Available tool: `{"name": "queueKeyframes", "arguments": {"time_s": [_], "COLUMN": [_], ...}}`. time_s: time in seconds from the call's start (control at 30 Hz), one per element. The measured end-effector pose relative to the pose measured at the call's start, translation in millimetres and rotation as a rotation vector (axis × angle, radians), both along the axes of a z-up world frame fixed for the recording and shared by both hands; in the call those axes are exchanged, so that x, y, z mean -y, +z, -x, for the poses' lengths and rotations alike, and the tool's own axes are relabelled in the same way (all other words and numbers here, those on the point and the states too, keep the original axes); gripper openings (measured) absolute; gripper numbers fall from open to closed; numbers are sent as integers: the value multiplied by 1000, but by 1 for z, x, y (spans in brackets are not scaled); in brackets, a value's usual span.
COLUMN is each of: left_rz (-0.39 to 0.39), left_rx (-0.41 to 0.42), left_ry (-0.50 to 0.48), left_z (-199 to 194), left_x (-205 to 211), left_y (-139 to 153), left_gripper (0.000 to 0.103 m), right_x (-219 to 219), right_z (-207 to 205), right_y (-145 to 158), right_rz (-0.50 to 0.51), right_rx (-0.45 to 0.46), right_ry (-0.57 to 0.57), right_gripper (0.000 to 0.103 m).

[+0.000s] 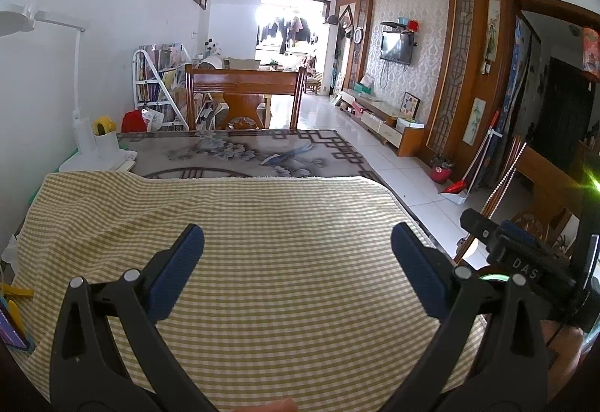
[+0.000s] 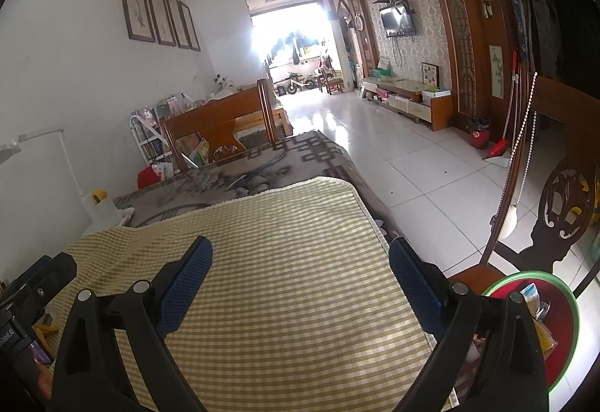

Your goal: Collect trash

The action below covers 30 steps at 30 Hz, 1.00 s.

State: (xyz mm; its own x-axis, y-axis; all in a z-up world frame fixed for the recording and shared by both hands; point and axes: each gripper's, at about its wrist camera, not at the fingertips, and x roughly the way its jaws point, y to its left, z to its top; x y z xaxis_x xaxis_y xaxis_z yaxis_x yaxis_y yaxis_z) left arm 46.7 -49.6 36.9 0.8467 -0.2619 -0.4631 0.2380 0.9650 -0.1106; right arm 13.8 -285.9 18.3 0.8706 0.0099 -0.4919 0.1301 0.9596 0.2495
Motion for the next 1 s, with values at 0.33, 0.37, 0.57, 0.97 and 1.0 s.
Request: {"name": "queueKeyframes", "arguments": {"time_s": [0.33, 0.37, 0.57, 0.97, 1.0], "left_rz": [-4, -4, -4, -6, -6], "left_rx": [-1, -1, -6, -12, -13], "left_ry": [-1, -1, -1, -1, -1], "left_z": [-1, -1, -1, -2, -2], "left_x": [-1, -1, -2, -3, -4], "left_y": [-2, -2, -4, -6, -6], "left_gripper": [98, 98, 98, 98, 98], "right_x": [-1, -1, -3, -3, -3], "right_z": [0, 0, -2, -4, -5], "right_y": [-3, -3, -4, -6, -6], "right_rz": [16, 17, 21, 25, 26], "right_rx": [-11, -12, -24, -37, -39], "right_ry": [15, 17, 28, 38, 39], "right_gripper": [92, 92, 92, 92, 92]}}
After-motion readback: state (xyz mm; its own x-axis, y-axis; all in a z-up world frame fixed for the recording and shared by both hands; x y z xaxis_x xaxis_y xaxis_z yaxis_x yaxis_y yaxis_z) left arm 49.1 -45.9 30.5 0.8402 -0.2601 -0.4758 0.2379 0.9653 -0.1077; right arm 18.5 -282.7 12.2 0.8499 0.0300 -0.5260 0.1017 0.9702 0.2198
